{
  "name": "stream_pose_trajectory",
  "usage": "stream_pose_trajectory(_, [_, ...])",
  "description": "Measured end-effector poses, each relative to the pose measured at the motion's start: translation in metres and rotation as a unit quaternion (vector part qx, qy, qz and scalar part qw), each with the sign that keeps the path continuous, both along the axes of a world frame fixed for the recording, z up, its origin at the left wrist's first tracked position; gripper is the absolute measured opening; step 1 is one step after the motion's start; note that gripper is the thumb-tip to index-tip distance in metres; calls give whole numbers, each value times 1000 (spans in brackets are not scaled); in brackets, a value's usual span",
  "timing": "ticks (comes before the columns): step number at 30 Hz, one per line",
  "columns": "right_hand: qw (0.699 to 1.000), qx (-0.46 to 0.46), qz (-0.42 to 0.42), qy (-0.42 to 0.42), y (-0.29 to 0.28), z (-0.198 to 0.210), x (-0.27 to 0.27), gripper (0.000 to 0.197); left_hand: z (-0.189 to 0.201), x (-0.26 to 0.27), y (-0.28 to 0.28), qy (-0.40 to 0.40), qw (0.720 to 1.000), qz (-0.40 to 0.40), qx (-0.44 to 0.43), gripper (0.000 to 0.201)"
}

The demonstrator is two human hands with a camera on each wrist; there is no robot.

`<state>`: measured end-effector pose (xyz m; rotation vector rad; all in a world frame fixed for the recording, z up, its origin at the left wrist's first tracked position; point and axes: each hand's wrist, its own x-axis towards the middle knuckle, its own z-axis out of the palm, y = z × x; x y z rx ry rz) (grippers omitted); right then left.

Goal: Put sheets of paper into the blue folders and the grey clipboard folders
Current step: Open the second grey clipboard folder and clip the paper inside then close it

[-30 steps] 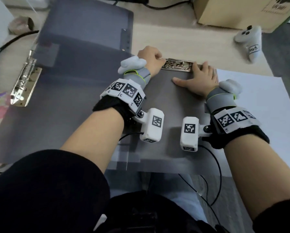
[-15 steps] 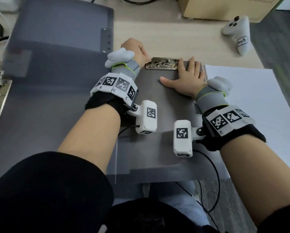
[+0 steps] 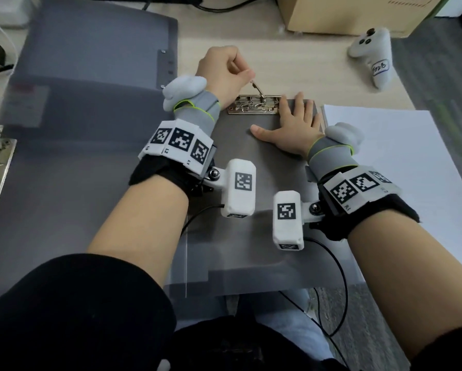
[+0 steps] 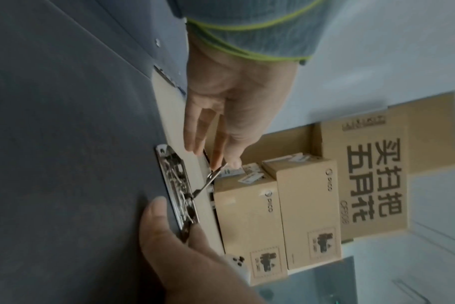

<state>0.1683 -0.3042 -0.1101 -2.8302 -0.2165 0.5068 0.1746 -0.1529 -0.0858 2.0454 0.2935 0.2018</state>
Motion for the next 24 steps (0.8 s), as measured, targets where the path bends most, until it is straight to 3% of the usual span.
stream_pose_trajectory(5, [999,40,-8,4,-5,1,3,107,8,-1,-25,-11,999,-41,1,17])
stream_pose_trajectory(8, [998,69,-12,5,-10,3,4,116,13,-1,-37,24,994,-107,-19,28])
stream_pose_trajectory(11, [991,126,-36,7,-16,2,6,119,11,-3,-45,77,985,-152,12,41])
stream_pose_trajectory(13, [978,192,-75,34,-19,2,8,120,10,-4,-49,100,980,-168,32,52])
stream_pose_trajectory(15, [951,276,-120,67,-29,-11,20,123,12,-5,-52,120,974,-184,60,42])
stream_pose_trajectory(18, [927,347,-105,92,-40,-39,40,123,12,-5,-50,130,972,-175,93,36])
stream_pose_trajectory(23, [930,349,-107,35,-34,9,1,120,11,-8,-55,116,969,-167,142,43])
stream_pose_trajectory(24, [927,358,-107,24,-36,13,-2,111,11,-8,-56,108,968,-164,159,41])
